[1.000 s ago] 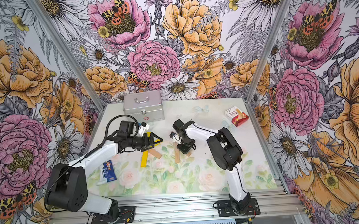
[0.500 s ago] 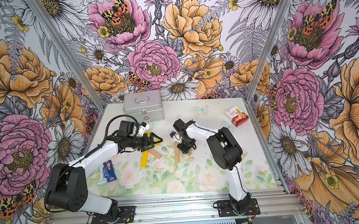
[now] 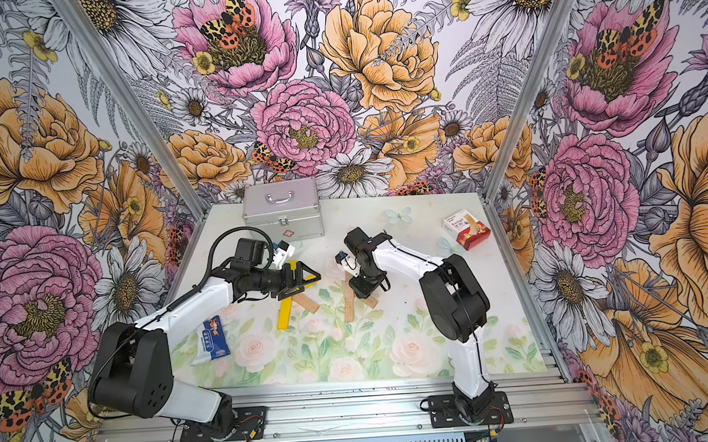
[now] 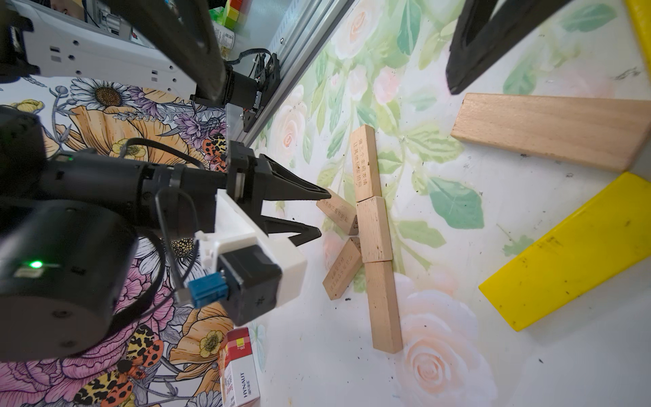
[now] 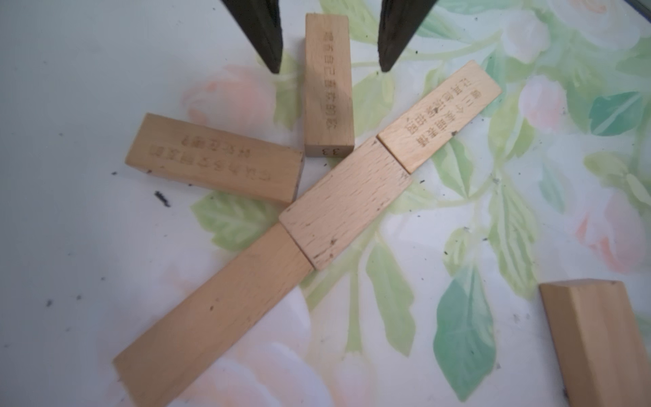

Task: Assemble the letter k with building blocks
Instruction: Assemble the building block at the center of the board.

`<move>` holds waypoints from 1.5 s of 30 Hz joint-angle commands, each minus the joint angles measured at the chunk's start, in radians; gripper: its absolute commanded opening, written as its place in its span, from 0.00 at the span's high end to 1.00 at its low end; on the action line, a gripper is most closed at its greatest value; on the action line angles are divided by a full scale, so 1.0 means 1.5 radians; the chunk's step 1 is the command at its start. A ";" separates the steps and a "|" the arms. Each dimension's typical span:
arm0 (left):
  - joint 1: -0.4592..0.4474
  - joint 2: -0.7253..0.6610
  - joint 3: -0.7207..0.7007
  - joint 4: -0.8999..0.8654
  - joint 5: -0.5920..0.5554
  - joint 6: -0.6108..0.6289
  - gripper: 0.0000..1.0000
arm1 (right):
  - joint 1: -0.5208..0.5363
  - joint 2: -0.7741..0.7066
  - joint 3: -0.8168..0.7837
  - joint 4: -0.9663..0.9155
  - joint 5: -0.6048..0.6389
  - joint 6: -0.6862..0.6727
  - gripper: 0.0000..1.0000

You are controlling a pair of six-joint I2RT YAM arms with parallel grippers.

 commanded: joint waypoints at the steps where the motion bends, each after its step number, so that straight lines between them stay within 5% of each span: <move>1: 0.007 -0.001 -0.001 -0.001 0.000 0.012 0.01 | -0.008 -0.060 -0.007 0.006 -0.002 0.022 0.53; 3: 0.006 0.000 0.001 -0.001 0.000 0.012 0.01 | -0.016 -0.072 -0.014 0.005 0.016 0.033 0.54; 6: 0.006 0.003 0.005 0.000 0.001 0.012 0.01 | -0.033 -0.077 -0.038 0.007 0.022 0.051 0.68; 14: 0.000 0.016 0.023 0.000 0.002 0.009 0.01 | -0.046 -0.061 -0.138 0.055 0.021 0.087 0.76; 32: -0.009 0.022 0.025 -0.001 -0.002 0.004 0.01 | -0.058 -0.013 -0.135 0.084 0.047 0.084 0.80; 45: -0.011 0.025 0.024 0.000 0.001 0.009 0.01 | -0.067 -0.090 -0.147 0.075 0.073 0.105 0.81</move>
